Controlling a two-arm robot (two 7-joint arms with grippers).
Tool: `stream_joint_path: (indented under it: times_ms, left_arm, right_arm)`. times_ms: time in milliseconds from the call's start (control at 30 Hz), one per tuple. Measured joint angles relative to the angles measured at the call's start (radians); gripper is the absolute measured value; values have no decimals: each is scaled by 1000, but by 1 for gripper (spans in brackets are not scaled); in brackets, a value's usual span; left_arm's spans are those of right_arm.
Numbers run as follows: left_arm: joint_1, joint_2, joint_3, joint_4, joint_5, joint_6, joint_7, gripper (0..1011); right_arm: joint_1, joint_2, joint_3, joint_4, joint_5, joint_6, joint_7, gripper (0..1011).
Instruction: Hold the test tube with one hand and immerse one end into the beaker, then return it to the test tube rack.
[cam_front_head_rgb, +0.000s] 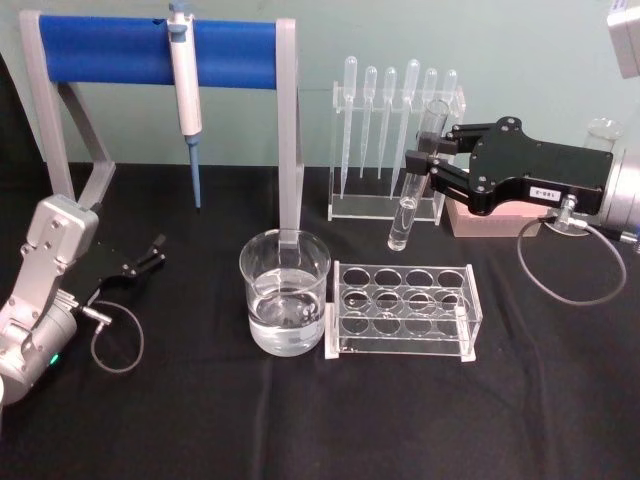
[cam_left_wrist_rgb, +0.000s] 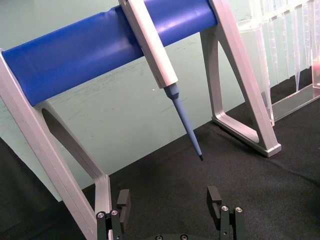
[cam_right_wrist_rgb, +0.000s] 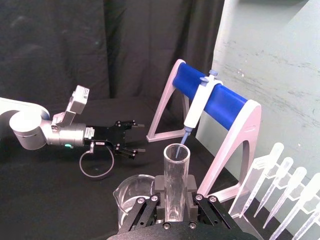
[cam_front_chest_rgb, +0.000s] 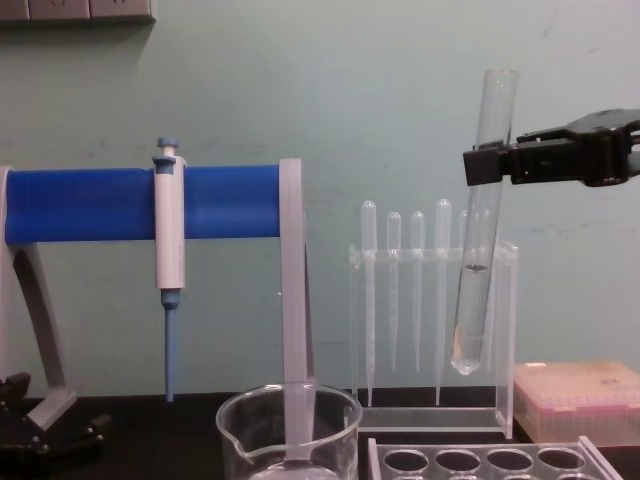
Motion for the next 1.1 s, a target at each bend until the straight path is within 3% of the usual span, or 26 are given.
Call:
stream_joint_path:
  times_ms: [1100]
  left_arm:
    - [0,0,0,0,0,0,0,1000]
  right_arm:
    - [0,0,0,0,0,0,0,242]
